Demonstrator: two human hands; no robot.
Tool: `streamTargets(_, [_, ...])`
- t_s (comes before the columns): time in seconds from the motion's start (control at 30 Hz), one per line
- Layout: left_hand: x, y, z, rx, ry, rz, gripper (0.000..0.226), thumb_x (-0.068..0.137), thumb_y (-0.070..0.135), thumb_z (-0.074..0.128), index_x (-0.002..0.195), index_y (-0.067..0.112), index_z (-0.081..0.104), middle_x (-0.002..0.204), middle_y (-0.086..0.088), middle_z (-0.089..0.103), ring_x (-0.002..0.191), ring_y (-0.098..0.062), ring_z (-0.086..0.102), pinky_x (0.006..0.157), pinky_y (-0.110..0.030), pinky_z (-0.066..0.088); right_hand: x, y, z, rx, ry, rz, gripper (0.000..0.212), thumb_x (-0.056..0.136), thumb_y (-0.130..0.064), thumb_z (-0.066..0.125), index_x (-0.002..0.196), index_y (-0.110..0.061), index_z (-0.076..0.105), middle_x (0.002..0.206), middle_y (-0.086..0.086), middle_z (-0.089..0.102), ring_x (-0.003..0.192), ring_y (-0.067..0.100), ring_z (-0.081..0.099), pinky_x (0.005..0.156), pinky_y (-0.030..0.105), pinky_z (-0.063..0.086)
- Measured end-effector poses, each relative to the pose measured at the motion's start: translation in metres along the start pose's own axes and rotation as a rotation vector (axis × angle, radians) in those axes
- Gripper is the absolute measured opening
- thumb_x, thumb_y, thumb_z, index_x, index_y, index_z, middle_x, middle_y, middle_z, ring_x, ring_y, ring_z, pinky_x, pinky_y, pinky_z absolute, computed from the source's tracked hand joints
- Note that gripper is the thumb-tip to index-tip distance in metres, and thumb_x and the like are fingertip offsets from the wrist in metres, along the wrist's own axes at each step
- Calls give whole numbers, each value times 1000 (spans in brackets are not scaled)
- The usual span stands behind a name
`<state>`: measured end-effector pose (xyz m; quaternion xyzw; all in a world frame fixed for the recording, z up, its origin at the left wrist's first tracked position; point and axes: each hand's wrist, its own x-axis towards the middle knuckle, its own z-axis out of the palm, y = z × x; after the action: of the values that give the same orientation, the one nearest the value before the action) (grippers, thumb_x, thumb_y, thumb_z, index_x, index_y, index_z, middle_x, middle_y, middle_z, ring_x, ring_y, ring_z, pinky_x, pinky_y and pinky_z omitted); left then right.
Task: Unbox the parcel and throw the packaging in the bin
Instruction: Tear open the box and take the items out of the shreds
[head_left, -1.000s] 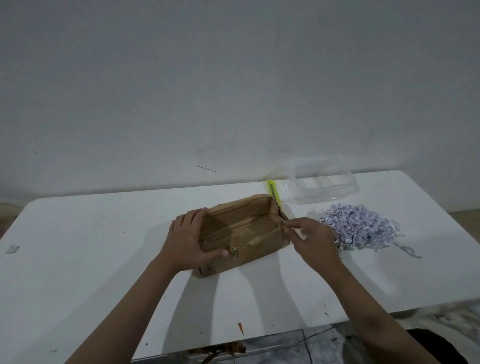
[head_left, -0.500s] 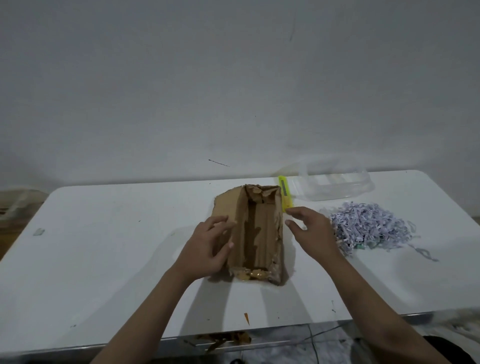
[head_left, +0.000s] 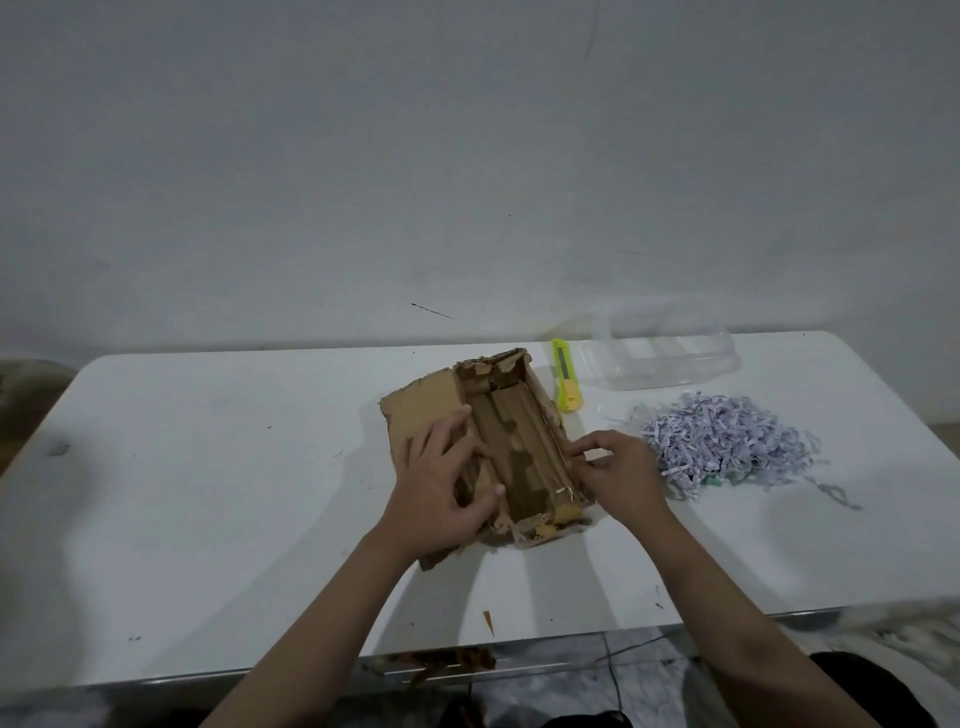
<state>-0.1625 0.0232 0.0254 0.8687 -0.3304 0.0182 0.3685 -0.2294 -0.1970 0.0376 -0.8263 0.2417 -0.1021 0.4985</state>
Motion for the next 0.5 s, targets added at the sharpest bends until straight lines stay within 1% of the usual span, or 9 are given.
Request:
streamTargets(0.07, [1, 0, 2, -11, 4, 2, 31, 74, 51, 56, 98, 31, 55, 148, 9, 32, 125, -2, 21, 106, -48, 28, 1, 2, -1, 3, 8, 26, 19, 75, 1, 70, 77, -18, 73, 80, 1, 72, 56, 8, 66, 50, 15, 49])
streamTargets(0.1, [1, 0, 4, -17, 6, 6, 32, 74, 51, 57, 98, 30, 55, 148, 9, 32, 127, -4, 22, 106, -48, 28, 1, 4, 0, -47, 20, -9, 18, 76, 1, 70, 78, -16, 74, 83, 1, 71, 64, 11, 67, 56, 18, 51])
streamTargets(0.17, [0, -1, 5, -25, 5, 12, 33, 74, 51, 58, 98, 29, 54, 148, 9, 31, 128, -5, 22, 106, -49, 28, 3, 5, 4, -265, 41, -221, 17, 75, 2, 68, 80, -12, 76, 87, 3, 69, 78, 17, 65, 68, 25, 52])
streamTargets(0.2, [0, -2, 6, -29, 4, 12, 34, 73, 51, 58, 98, 29, 54, 148, 10, 31, 129, -5, 21, 107, -49, 28, 3, 4, 6, -370, 41, -339, 17, 74, 3, 69, 80, -11, 76, 88, 4, 68, 81, 19, 63, 71, 26, 49])
streamTargets(0.27, [0, -4, 6, -39, 7, 8, 35, 72, 52, 59, 99, 30, 54, 148, 10, 31, 129, -4, 20, 107, -50, 27, 6, 3, 7, -468, -11, -490, 20, 72, 5, 70, 80, -13, 77, 87, 3, 70, 84, 21, 58, 73, 23, 43])
streamTargets(0.3, [0, -4, 6, -42, 10, 7, 35, 72, 52, 59, 99, 30, 54, 148, 9, 31, 129, -3, 19, 107, -50, 26, 7, -1, 5, -480, -83, -499, 22, 73, 4, 70, 81, -15, 77, 86, 3, 71, 85, 19, 56, 74, 19, 41])
streamTargets(0.37, [0, -5, 6, -42, 12, 8, 36, 73, 53, 59, 100, 30, 54, 149, 9, 31, 128, -2, 18, 107, -50, 26, 11, -7, 0, -502, -239, -404, 23, 76, -2, 69, 89, -19, 77, 91, 5, 67, 88, 14, 54, 76, 15, 45])
streamTargets(0.43, [1, -4, 6, -47, 15, 9, 35, 73, 53, 58, 100, 30, 54, 149, 8, 31, 128, -2, 19, 107, -49, 26, 17, -16, -3, -616, -342, -286, 24, 78, -11, 70, 98, -23, 75, 98, 8, 62, 93, 16, 55, 85, 25, 50])
streamTargets(0.5, [2, -2, 7, -58, 15, 5, 33, 73, 52, 59, 98, 30, 53, 148, 9, 31, 128, -1, 18, 107, -47, 26, 22, -27, -3, -729, -382, -239, 26, 77, -13, 71, 99, -26, 74, 96, 6, 67, 97, 21, 59, 90, 33, 50])
